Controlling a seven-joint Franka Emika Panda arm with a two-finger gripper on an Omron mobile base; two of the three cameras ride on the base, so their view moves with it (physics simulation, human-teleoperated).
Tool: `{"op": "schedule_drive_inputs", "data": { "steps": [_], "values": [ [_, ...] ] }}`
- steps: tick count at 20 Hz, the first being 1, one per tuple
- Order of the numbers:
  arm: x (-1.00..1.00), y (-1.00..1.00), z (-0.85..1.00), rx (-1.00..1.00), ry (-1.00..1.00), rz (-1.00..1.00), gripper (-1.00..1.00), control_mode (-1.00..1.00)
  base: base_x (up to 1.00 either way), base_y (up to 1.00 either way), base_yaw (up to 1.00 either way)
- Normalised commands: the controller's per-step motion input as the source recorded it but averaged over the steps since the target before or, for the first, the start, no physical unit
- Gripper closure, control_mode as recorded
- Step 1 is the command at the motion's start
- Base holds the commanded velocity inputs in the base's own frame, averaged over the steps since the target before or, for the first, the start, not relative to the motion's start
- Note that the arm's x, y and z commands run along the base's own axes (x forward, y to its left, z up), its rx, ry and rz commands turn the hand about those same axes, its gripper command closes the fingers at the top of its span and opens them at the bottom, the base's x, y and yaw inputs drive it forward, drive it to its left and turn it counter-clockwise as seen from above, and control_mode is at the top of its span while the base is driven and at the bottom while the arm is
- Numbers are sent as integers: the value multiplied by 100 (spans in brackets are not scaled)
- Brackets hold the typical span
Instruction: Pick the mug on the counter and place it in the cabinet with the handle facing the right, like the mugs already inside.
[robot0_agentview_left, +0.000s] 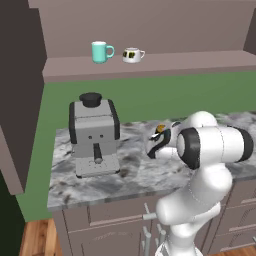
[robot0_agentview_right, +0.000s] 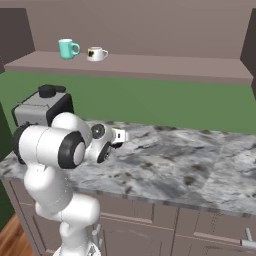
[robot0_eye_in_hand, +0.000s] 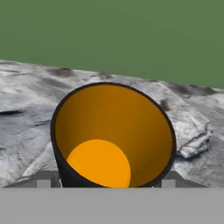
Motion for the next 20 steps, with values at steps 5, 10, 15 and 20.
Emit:
{"op": "schedule_drive_inputs", "data": {
  "steps": [5,10,15,20],
  "values": [
    [-5,-3,66,-13,-6,33,100,-100,0,0,0],
    [-1,-3,29,-5,13,38,100,-100,0,0,0],
    [-4,-22,4,0,18,9,100,-100,0,0,0],
    [-3,-6,0,1,1,3,100,-100,0,0,0]
  ]
}}
